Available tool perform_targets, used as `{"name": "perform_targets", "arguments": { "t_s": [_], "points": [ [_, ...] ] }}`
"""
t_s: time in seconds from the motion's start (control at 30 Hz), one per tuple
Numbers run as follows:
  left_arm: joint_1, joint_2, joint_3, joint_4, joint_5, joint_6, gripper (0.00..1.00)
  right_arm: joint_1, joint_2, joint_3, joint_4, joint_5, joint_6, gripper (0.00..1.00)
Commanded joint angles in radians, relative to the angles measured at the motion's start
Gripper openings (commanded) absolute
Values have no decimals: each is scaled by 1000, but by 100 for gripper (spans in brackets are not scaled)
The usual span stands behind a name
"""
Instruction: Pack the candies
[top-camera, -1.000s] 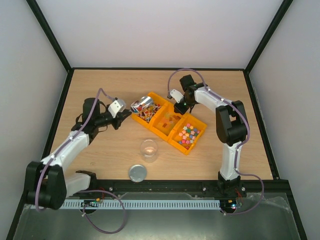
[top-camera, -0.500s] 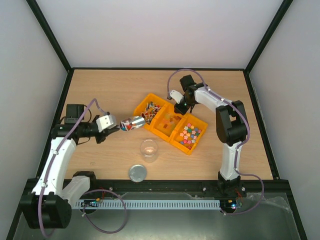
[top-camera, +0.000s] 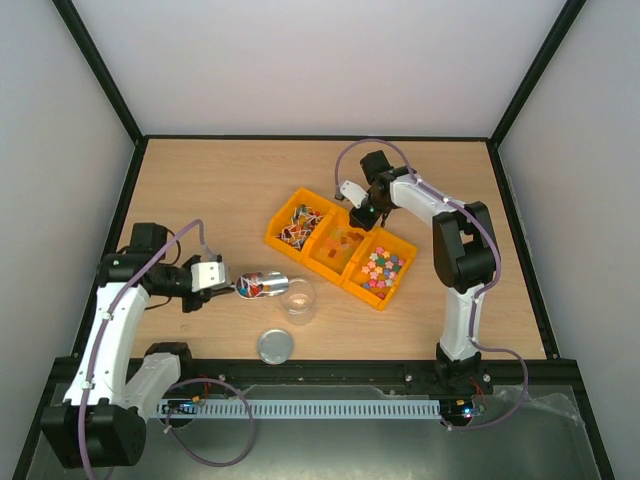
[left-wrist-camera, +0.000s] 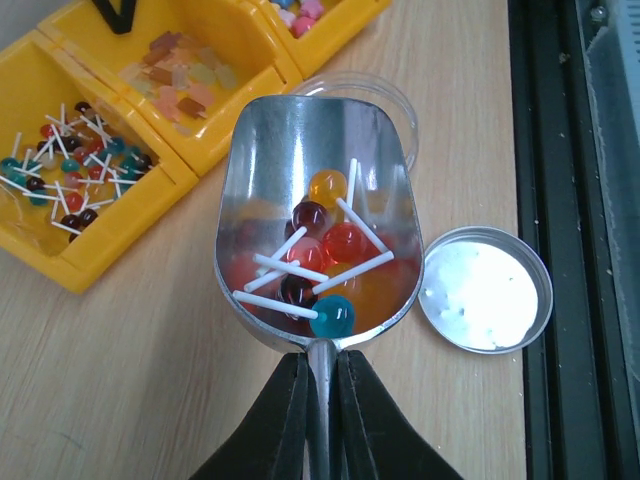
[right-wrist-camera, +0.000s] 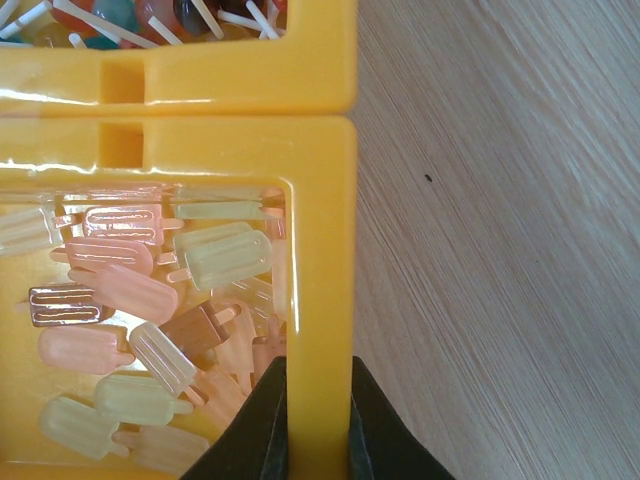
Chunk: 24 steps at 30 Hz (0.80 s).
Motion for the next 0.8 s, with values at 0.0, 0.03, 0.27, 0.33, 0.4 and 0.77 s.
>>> {"name": "perform_targets", "arguments": {
  "t_s": [0.0,0.03,0.27,0.33,0.4,0.77],
  "points": [
    [-7,8,51,-99,6,102,2,-6,-14,-29,-38,27,-33,8],
    [-15,14,56,-108,-3,104,2,-6,-13,-29,-38,26,-29,8],
    [-90,31,90,-91,-77,17,2,-6,-6,-30,-28,23,-4,7],
    [-117,34,99,-77,-104,-19,2,-6,-6,-30,-25,23,4,6],
    [-141,36,105,-61,-127,-56,2,-6,-5,-29,-23,22,9,6],
    [-256,121,166,-20,-228,-215,2,-6,-8,-28,-23,21,20,6]
  ]
}}
